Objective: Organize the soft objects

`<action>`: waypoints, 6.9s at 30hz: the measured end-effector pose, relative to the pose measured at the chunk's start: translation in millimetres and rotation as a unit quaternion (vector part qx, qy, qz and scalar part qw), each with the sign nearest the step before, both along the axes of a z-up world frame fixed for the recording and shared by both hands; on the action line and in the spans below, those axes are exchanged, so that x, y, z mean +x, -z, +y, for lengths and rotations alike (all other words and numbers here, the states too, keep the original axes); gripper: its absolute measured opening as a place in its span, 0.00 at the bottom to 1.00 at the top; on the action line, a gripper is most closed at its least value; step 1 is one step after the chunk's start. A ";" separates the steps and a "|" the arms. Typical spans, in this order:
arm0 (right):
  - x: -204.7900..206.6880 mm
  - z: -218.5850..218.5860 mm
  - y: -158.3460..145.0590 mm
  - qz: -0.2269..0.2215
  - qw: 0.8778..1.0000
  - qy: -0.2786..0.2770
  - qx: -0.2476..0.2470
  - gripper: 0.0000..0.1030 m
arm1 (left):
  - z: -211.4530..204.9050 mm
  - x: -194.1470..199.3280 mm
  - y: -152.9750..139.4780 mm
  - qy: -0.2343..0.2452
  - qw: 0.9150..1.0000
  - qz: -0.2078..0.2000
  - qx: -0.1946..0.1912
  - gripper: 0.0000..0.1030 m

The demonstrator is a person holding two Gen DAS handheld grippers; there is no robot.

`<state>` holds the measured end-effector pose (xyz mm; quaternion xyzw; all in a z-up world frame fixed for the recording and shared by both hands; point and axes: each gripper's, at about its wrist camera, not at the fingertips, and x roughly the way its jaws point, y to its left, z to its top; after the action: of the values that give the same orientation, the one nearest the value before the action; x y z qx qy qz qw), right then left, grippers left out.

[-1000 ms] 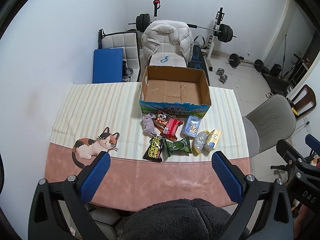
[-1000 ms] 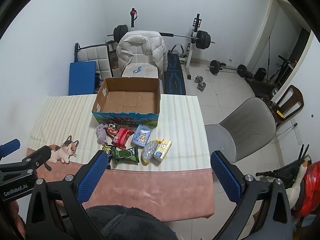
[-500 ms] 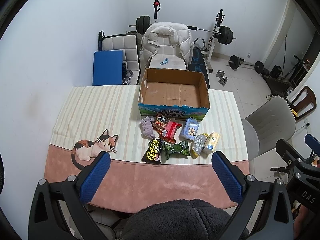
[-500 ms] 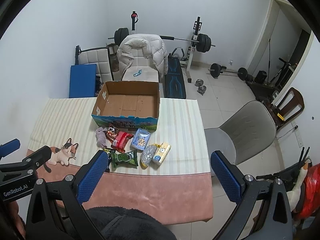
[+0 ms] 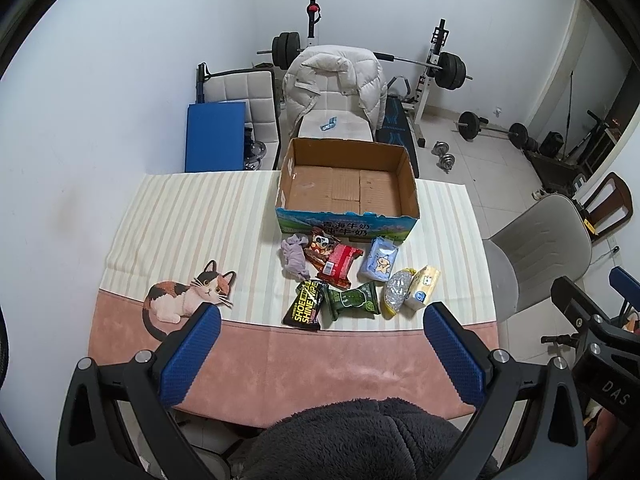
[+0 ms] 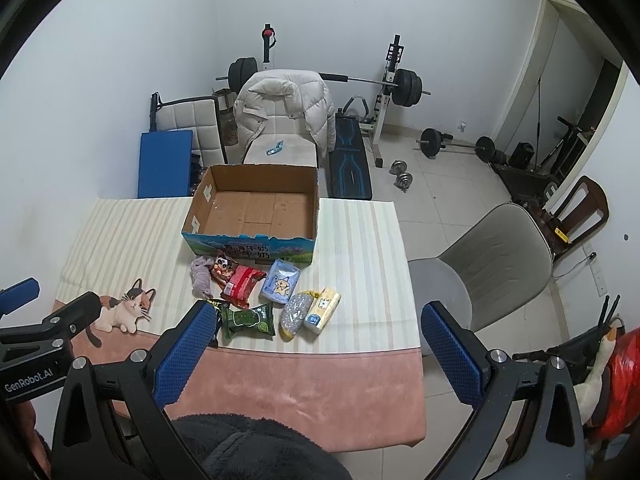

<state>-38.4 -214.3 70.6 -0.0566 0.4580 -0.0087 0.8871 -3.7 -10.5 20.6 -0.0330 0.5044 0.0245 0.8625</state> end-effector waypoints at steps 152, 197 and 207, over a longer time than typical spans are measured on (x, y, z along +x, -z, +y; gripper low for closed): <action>480.9 70.0 394.6 0.289 0.955 -0.026 0.066 0.97 | 14.8 485.0 312.1 0.013 0.954 0.286 -0.093 0.95; 265.2 48.4 460.3 0.333 0.930 0.060 0.142 0.99 | 123.3 227.6 392.6 -0.055 0.948 0.303 -0.078 0.80; 265.2 49.4 485.2 0.341 0.925 0.083 0.149 0.87 | 117.5 239.8 428.7 -0.060 0.944 0.311 -0.094 0.45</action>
<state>226.8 -165.0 -414.6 0.1149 0.7318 0.0061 0.6718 236.1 107.1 -408.1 -0.1344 0.7450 0.0375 0.6524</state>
